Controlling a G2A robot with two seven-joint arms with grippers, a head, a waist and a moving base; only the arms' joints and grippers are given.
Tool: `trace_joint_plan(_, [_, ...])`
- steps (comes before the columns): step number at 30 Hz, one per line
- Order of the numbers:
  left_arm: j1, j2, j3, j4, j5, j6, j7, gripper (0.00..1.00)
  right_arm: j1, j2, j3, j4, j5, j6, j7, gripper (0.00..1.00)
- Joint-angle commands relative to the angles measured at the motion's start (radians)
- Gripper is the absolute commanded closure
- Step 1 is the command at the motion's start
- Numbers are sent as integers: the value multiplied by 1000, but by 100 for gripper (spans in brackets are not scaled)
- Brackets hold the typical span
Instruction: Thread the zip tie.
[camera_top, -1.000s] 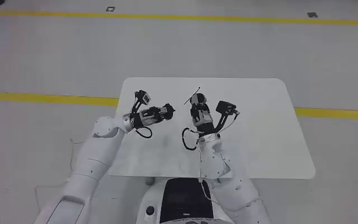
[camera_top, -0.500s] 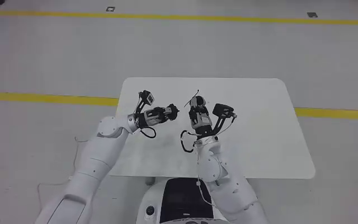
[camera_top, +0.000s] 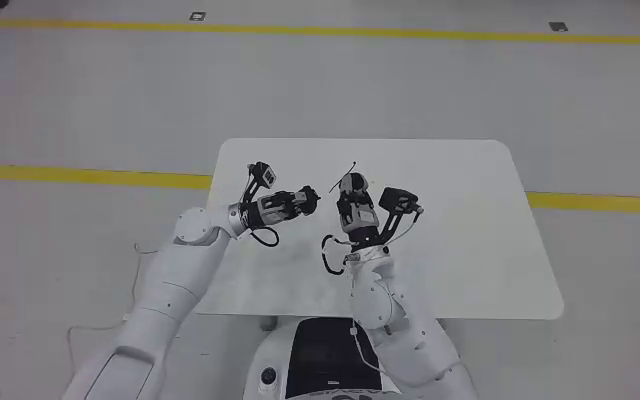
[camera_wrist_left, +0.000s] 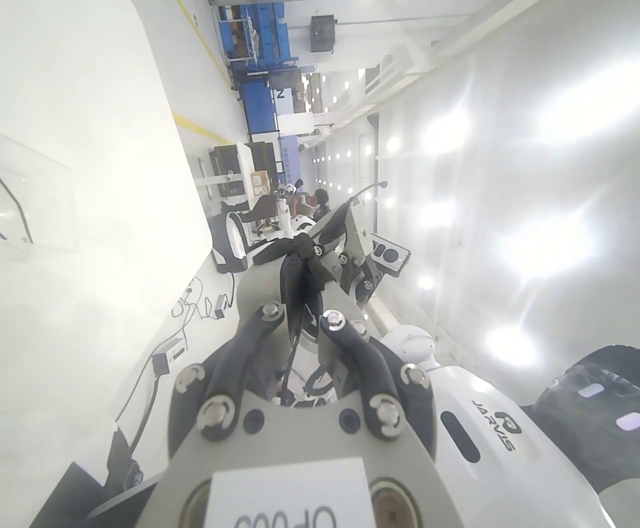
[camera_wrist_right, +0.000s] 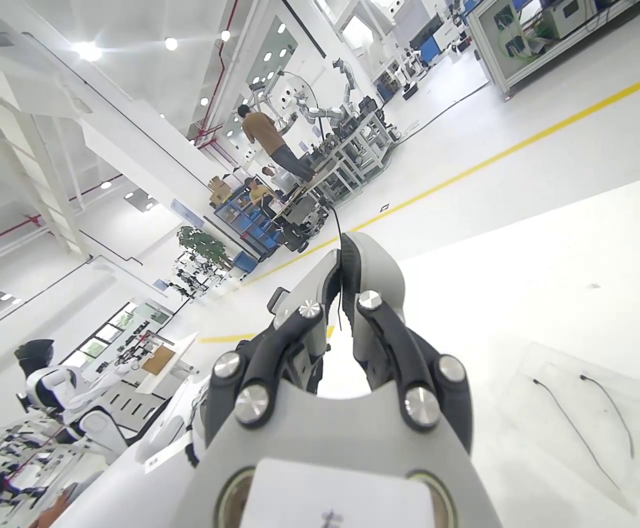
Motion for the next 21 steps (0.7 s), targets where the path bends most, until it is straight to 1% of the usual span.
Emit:
trace_joint_plan(1, [0,0,0,0,0,0,0,100,-1,-2,-9,-1,-15,15,-9,100])
trace_joint_plan(6, [0,0,0,0,0,0,0,100,3,-6,-35,8,-42,38,-17,100])
trace_joint_plan(10, [0,0,0,0,0,0,0,100,10,-9,-49,20,-48,44,-15,100])
trace_joint_plan(21, [0,0,0,0,0,0,0,100,16,-14,-58,35,-55,57,-33,100])
